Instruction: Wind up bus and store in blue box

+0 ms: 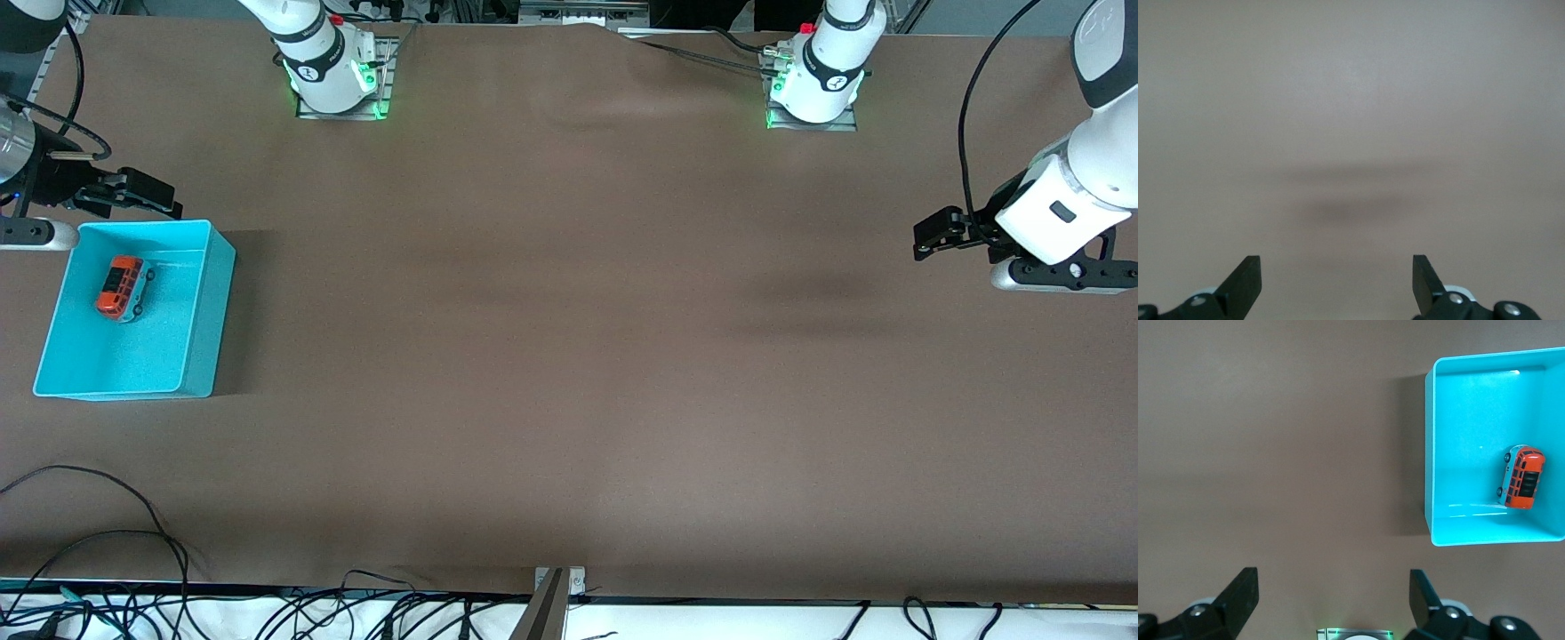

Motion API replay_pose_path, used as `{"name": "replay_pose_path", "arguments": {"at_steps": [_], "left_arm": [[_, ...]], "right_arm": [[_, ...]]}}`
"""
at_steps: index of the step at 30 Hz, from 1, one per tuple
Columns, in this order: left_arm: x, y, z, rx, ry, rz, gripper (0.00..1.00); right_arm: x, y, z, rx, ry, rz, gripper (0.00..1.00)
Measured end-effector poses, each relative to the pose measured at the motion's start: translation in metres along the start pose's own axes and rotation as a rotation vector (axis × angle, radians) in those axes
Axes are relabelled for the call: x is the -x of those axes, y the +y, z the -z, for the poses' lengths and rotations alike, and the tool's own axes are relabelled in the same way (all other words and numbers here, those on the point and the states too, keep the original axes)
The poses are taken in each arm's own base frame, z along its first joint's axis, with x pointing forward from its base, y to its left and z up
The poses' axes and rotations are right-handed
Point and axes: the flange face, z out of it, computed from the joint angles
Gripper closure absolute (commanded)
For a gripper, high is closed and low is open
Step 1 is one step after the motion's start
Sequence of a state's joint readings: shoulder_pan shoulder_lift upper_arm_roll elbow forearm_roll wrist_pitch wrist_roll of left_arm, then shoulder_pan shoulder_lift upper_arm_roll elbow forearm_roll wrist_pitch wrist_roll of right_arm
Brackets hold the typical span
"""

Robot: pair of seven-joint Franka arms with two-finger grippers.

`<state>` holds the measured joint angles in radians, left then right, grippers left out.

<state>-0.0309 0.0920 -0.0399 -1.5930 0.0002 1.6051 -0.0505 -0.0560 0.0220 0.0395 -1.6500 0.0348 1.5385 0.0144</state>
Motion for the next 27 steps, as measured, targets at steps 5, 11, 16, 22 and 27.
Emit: {"name": "replay_pose_path", "arguments": {"at_steps": [5,11,16,22,27], "left_arm": [[0.000,0.000,0.000,0.000,0.000,0.000,0.00],[0.000,0.000,0.000,0.000,0.000,0.000,0.00],[0.000,0.000,0.002,0.000,0.004,0.000,0.00],[0.000,0.000,0.002,0.000,0.005,0.001,0.00],[0.000,-0.001,0.004,0.000,0.008,0.003,0.00]], "right_arm": [[0.000,0.001,0.000,0.000,0.000,-0.001,0.00],[0.000,0.004,0.000,-0.001,0.000,-0.005,0.00],[0.000,0.007,0.000,-0.001,0.001,-0.009,0.00],[0.000,0.014,0.001,-0.003,0.001,0.005,0.00],[0.000,0.016,0.001,-0.003,0.002,0.006,0.00]]}}
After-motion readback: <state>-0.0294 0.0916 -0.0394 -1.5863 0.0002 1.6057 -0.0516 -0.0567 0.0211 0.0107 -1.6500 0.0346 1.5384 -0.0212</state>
